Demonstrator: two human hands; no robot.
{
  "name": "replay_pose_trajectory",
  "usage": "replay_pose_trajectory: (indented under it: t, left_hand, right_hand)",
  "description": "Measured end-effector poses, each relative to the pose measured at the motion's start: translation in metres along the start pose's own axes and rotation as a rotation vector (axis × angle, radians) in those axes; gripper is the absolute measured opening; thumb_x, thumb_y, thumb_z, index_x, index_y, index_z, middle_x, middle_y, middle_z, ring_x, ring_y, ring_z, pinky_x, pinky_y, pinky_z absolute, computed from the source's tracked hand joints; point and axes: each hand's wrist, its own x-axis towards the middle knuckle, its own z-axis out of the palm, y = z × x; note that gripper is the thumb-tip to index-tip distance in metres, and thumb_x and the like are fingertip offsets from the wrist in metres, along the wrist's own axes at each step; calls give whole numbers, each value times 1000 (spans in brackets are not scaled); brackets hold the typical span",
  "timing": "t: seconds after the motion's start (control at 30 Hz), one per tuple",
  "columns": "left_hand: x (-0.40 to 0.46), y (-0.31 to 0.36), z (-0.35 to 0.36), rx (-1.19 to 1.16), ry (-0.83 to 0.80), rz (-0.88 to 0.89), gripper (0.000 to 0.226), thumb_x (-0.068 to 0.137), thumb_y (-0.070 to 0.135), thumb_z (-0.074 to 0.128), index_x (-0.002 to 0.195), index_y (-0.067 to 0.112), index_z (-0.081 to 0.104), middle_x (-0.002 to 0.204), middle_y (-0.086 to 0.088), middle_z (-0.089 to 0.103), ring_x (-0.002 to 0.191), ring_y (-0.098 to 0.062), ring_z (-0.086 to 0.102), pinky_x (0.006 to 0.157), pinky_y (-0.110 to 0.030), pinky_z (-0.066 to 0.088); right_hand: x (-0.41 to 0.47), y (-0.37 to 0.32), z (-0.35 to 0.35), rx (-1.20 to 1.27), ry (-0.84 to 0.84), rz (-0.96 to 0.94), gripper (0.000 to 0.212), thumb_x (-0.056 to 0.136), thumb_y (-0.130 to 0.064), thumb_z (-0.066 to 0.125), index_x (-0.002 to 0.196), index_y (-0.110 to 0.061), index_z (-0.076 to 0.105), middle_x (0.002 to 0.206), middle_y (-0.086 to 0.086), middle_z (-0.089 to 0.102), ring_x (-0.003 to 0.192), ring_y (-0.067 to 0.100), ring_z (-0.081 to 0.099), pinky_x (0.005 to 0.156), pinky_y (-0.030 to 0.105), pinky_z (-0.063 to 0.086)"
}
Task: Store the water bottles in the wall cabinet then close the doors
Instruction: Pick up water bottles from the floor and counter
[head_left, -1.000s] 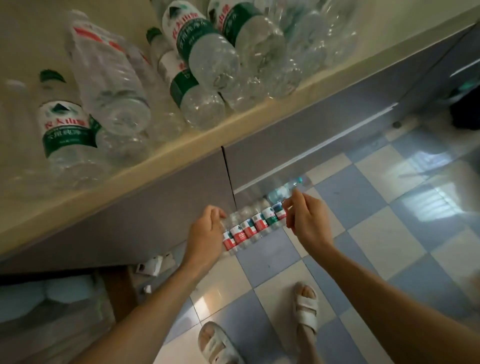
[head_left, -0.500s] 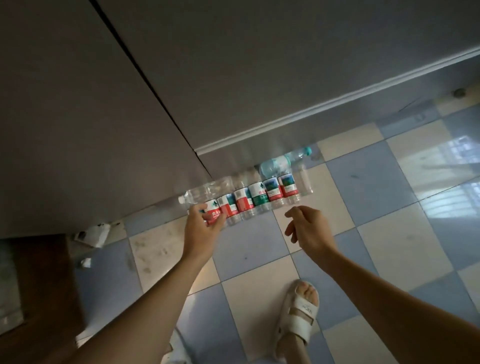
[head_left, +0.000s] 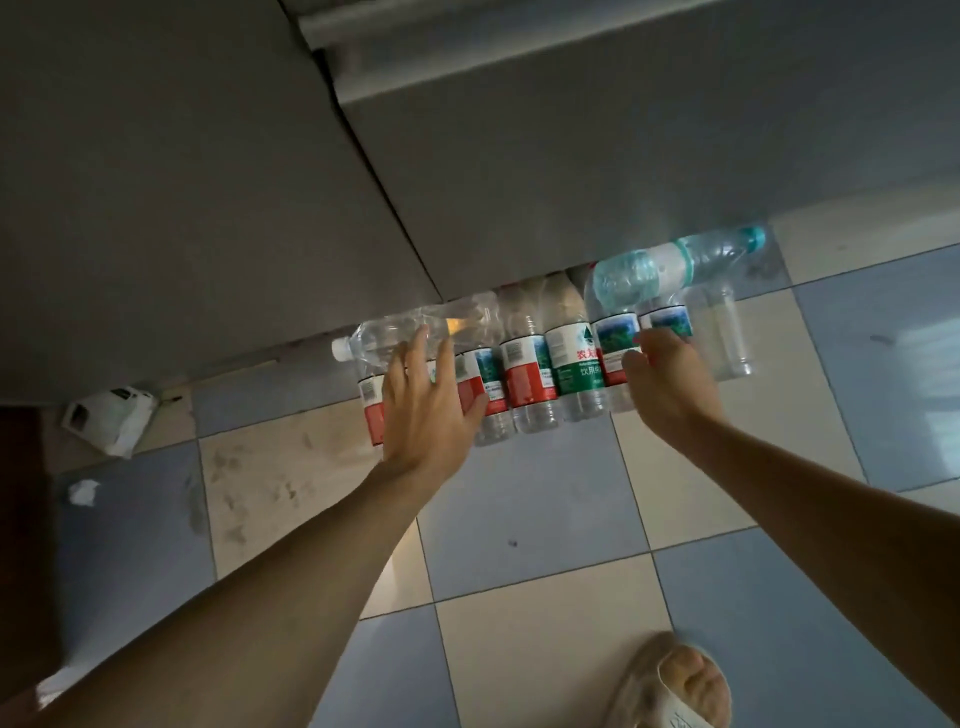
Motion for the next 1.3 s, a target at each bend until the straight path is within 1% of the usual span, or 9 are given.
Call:
replay_pose_trajectory:
  t: [0.13,0.3,0.43,0.57,0.73,0.9,1.0,1.13,1.3]
  left_hand:
    - [21,-3,23,67,69,105,84,94,66,37,161,20,17,169,-10,8,154,-36,7,123,-54,10]
    - [40,-7,34,146,52,136,85,91,69,18,162,23,8,170,-7,5,156,-34,1,123,-56,3]
    - [32,-3,40,138,77,120,81,96,67,25,161,21,14,169,-10,11,155,-36,6,123,-59,11]
    - [-2,7,43,160,17,116,76,99,63,29,161,21,15,169,-12,8,154,-39,8,121,-60,14]
    - [-24,6,30,121,50,91,72,94,47,61,154,15,37,160,-17,31,146,-40,31,116,-60,27]
    - [13,-4,16,233,-19,10,74,94,37,64,155,17,27,156,-9,33,143,-32,31,117,-50,24]
    - [30,-6,17,250,-38,-4,69,94,28,66,152,20,29,151,-4,39,138,-29,36,118,-47,23]
    - [32,-12,22,197,-21,12,71,92,35,70,153,23,35,149,-4,43,136,-30,38,117,-45,23]
    - [31,-19,20,138,-12,44,73,89,43,72,151,23,41,147,-6,46,134,-31,41,115,-45,24]
  right_hand:
    - [30,-11,21,-51,132,-124,51,97,-25,54,147,-17,43,156,6,36,142,29,31,115,49,34]
    - [60,-4,34,-255,188,-249,63,100,-35,51,156,-19,25,168,3,14,154,29,7,124,50,13]
    - [56,13,39,-302,156,-266,68,101,-31,48,160,-21,15,170,-1,3,156,25,-3,125,50,5]
    - [15,26,43,-221,157,-231,70,97,-22,54,157,-18,20,169,3,8,155,28,6,123,45,4]
    - [-6,32,23,-71,197,-164,68,95,-18,57,154,-10,25,153,17,30,137,36,33,113,54,36]
    - [35,19,-2,234,252,153,72,96,-29,61,154,-14,22,145,16,37,123,37,49,101,49,47]
    - [54,18,-4,389,235,295,71,94,-38,66,149,-14,28,134,14,54,112,32,60,89,44,55]
    - [64,19,3,636,175,390,59,91,-36,73,137,-14,44,117,9,65,94,25,71,74,41,64]
    - [66,21,-4,964,20,528,39,89,-22,75,120,-7,57,113,14,68,92,32,74,73,45,64]
